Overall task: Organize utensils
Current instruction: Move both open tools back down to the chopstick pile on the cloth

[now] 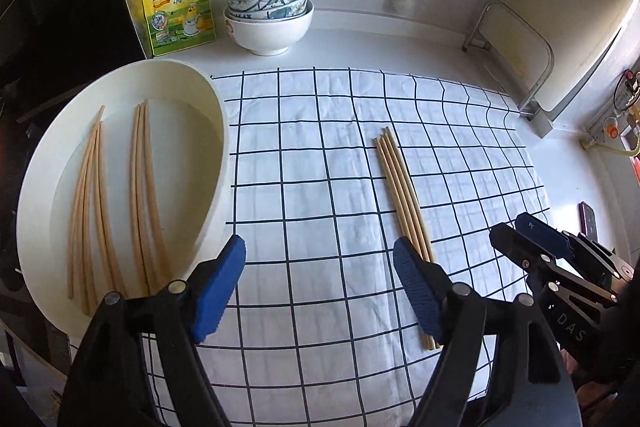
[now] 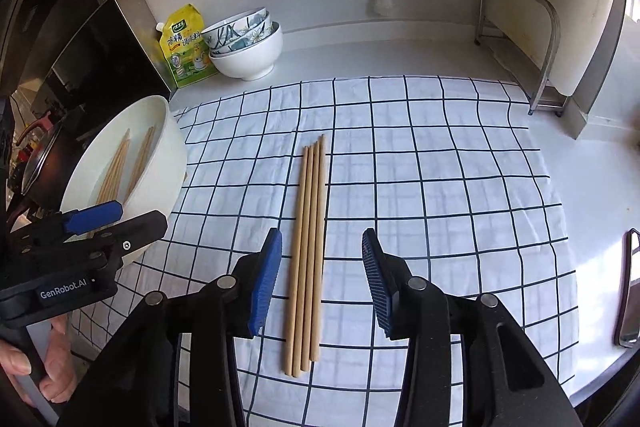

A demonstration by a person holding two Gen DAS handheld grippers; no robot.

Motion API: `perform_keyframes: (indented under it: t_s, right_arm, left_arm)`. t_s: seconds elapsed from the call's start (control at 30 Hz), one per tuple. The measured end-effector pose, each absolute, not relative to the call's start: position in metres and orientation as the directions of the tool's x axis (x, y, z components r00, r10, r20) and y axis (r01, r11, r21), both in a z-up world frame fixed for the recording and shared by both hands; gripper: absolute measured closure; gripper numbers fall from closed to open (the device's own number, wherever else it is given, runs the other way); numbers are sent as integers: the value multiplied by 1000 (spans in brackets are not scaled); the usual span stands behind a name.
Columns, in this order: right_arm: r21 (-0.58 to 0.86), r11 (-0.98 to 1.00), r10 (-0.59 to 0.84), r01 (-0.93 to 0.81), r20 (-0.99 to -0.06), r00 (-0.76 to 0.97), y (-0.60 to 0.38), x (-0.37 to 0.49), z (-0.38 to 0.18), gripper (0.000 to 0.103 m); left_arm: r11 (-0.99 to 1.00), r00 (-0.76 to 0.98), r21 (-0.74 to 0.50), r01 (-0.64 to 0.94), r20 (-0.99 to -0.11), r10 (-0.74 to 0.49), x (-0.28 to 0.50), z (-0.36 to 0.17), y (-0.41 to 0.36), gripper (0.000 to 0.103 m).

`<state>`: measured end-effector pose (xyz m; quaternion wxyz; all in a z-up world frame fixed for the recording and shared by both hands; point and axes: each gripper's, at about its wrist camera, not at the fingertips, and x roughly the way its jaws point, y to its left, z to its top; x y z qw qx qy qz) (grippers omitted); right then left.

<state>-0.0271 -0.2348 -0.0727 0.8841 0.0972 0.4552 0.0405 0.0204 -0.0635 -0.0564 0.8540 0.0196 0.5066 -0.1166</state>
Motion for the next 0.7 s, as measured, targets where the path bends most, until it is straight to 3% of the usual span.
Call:
perform_keyframes:
  t_s: [0.7]
  right_arm:
    - [181, 983, 172, -30, -850, 499, -232, -4, -134, 60]
  left_arm:
    - [990, 428, -18, 140, -901, -77, 21, -105, -81, 25]
